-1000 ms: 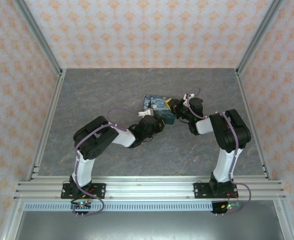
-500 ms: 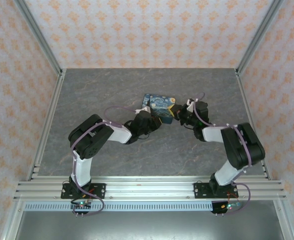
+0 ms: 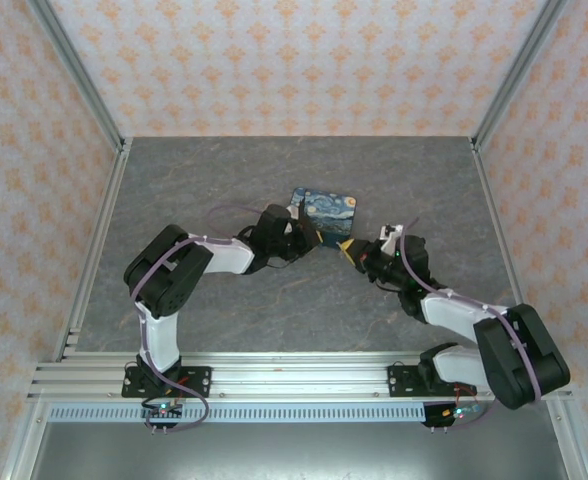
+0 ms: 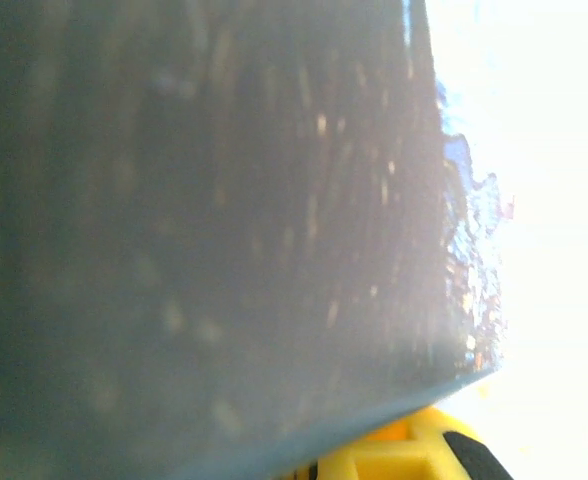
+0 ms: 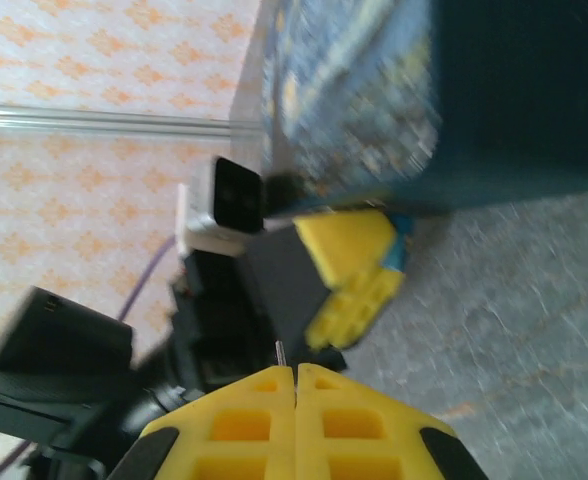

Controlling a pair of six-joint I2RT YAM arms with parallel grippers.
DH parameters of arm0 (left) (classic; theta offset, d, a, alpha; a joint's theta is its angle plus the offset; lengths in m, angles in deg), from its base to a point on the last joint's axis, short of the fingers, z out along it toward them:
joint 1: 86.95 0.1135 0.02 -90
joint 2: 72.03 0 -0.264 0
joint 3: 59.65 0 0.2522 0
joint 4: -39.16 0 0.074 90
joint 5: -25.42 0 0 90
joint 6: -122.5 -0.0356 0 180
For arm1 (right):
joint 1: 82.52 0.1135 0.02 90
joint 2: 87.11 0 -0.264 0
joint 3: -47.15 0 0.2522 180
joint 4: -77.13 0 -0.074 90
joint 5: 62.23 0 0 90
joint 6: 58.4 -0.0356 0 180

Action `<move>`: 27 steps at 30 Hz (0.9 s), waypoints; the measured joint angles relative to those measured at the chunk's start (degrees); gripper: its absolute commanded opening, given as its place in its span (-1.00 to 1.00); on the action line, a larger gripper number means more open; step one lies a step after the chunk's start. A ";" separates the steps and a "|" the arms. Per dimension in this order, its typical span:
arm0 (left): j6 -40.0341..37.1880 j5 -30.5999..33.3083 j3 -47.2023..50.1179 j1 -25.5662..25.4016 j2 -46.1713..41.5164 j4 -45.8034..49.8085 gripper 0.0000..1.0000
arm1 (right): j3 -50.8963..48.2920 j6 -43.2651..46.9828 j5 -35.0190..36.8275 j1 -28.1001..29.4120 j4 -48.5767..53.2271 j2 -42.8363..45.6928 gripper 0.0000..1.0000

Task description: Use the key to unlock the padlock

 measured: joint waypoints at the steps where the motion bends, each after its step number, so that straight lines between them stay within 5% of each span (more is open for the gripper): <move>1: 0.44 -0.37 0.04 0.28 -0.44 0.00 -1.00 | -0.35 -0.02 0.57 1.07 0.11 0.11 -1.00; 7: 3.82 -3.32 0.90 1.75 -2.36 -0.63 -1.00 | -2.10 -0.68 4.46 5.97 -1.25 -1.38 -1.00; 27: 7.76 -14.36 2.71 6.21 -6.93 -2.73 -1.00 | -0.98 -3.58 7.48 6.19 -4.63 -4.22 -1.00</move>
